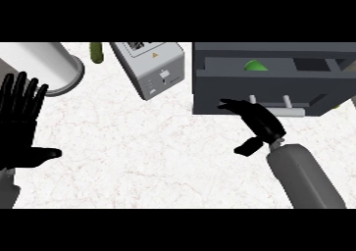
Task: Pick up the cup, place it into the drawer and close the drawer
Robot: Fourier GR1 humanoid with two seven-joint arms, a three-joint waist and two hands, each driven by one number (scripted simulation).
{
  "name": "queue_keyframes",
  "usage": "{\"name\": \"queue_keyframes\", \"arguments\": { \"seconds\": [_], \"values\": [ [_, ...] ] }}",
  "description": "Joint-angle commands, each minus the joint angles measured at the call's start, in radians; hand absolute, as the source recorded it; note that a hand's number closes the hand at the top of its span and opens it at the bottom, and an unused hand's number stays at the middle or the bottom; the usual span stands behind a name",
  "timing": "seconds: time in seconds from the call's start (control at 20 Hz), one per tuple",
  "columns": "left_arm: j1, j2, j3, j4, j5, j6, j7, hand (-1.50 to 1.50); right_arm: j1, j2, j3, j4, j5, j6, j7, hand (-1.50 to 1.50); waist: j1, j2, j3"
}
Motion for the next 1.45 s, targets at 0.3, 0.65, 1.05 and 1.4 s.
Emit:
{"name": "queue_keyframes", "arguments": {
  "seconds": [0.3, 0.65, 1.05, 1.4],
  "values": [
    [0.035, 0.007, 0.08, 0.007, 0.002, -0.109, 0.027, -1.5, -0.31, -0.007, -0.158, 0.503, -0.033, -0.026, -0.184, -1.5, 0.014, 0.005, 0.001],
    [0.011, -0.017, 0.074, 0.026, 0.0, -0.146, 0.036, -1.5, -0.478, -0.076, -0.207, 0.752, -0.012, -0.031, -0.256, -1.5, 0.049, 0.021, 0.003],
    [0.024, -0.054, 0.044, 0.027, -0.056, -0.153, -0.007, -1.5, -0.59, -0.139, -0.253, 0.828, -0.033, 0.013, -0.246, -1.5, 0.078, 0.032, 0.003],
    [-0.017, -0.07, 0.042, 0.034, -0.087, -0.109, -0.001, -1.5, -0.553, -0.165, -0.255, 0.86, -0.03, -0.012, -0.309, -1.5, 0.073, 0.037, 0.005]
  ]
}}
